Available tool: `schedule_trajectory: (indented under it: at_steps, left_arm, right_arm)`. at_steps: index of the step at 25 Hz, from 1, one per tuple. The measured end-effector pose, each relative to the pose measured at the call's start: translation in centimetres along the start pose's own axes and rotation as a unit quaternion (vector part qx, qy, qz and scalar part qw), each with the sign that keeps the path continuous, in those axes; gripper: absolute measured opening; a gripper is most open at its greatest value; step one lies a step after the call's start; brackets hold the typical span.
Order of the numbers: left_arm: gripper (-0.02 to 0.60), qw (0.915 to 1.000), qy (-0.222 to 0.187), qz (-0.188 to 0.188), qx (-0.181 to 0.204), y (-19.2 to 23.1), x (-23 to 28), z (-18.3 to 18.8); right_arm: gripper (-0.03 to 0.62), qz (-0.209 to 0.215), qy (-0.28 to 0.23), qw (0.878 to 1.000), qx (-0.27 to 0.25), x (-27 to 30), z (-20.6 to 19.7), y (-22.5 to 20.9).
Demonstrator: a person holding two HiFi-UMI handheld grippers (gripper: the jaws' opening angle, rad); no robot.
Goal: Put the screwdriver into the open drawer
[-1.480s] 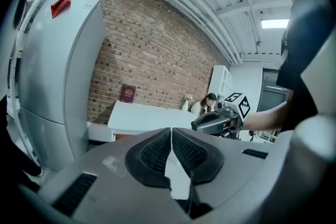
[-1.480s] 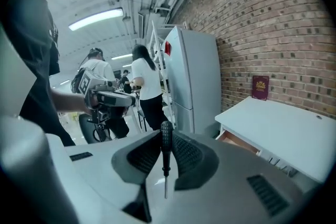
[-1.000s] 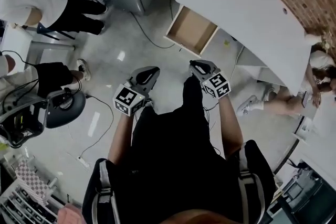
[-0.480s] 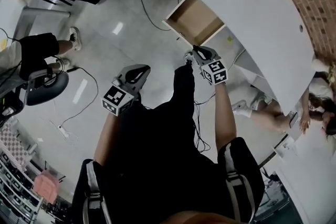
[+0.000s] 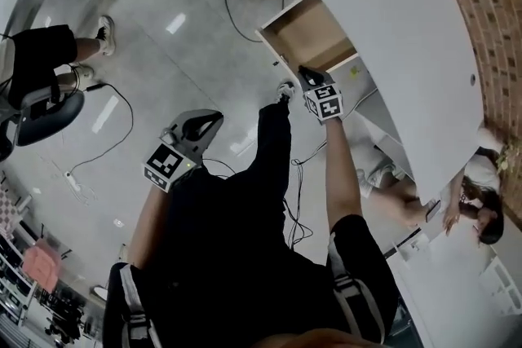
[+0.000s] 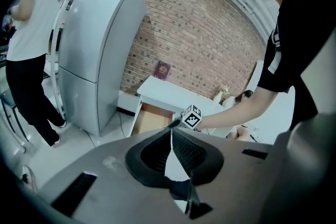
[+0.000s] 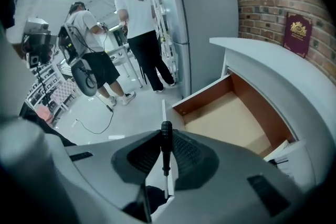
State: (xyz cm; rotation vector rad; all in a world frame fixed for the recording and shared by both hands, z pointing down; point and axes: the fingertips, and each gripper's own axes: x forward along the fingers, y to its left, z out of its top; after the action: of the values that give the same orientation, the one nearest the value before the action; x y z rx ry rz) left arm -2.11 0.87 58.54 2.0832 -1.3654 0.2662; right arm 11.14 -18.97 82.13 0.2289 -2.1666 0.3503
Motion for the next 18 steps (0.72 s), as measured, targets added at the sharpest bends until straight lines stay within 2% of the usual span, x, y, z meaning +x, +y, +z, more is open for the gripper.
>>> schedule_trajectory:
  at_steps: [8,13,18]
  left_arm:
    - [0.020,0.9993,0.003,0.020,-0.030,2.1,0.5,-1.7]
    - [0.020,0.9982,0.007,0.017,-0.057,2.0,1.7,-3.6]
    - [0.020,0.9971,0.019,0.015,-0.073,2.4,2.2,-5.1]
  right_arm:
    - [0.123,0.013,0.077,0.996,-0.038,6.6,-2.9,-2.3]
    - [0.123,0.018,0.115,0.991,-0.063,9.8,-4.8,-4.1]
    - [0.123,0.022,0.141,0.988,-0.065,13.0,-6.2,-4.8]
